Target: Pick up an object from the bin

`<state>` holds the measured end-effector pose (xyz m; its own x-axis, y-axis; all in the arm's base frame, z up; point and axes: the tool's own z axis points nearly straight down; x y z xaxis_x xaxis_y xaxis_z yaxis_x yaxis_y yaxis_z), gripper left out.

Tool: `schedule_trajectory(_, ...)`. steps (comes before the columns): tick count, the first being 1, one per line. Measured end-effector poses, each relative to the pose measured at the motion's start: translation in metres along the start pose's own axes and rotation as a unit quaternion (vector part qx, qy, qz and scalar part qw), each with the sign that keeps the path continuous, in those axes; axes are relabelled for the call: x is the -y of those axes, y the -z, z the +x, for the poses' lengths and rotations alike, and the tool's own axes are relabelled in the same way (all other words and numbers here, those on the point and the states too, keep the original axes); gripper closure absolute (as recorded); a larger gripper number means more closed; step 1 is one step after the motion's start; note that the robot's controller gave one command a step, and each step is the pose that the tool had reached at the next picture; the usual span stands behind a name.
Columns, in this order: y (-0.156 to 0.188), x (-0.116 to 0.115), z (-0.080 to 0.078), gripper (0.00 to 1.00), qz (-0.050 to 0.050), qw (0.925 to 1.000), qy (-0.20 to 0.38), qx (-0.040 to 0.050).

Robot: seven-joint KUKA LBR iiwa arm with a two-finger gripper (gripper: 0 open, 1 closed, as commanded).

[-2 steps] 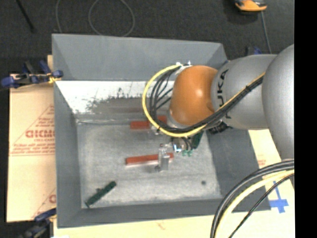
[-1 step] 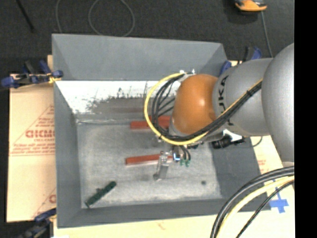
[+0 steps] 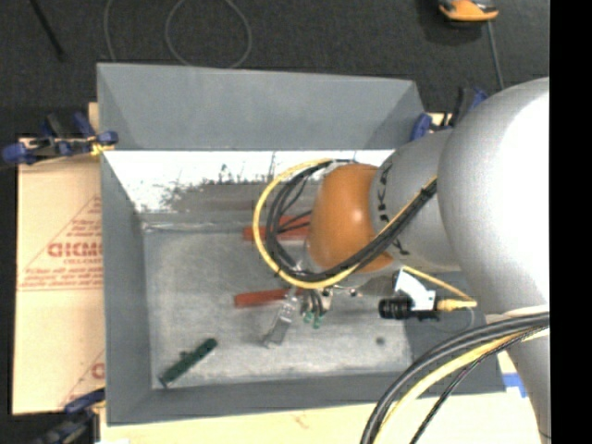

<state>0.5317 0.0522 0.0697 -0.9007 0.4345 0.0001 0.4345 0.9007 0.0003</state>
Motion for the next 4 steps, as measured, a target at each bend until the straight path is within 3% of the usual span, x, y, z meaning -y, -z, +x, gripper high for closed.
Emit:
schedule_trajectory(1, 0.000, 0.000, -0.001, 0.00, 0.000, 1.0000, 0.000, 0.0006)
schedule_trajectory(2, 0.001, 0.000, -0.001, 1.00, -0.001, 1.0000, -0.001, 0.0013)
schedule_trajectory(4, 0.042, 0.001, -0.005, 1.00, -0.001, 1.0000, -0.002, 0.0022)
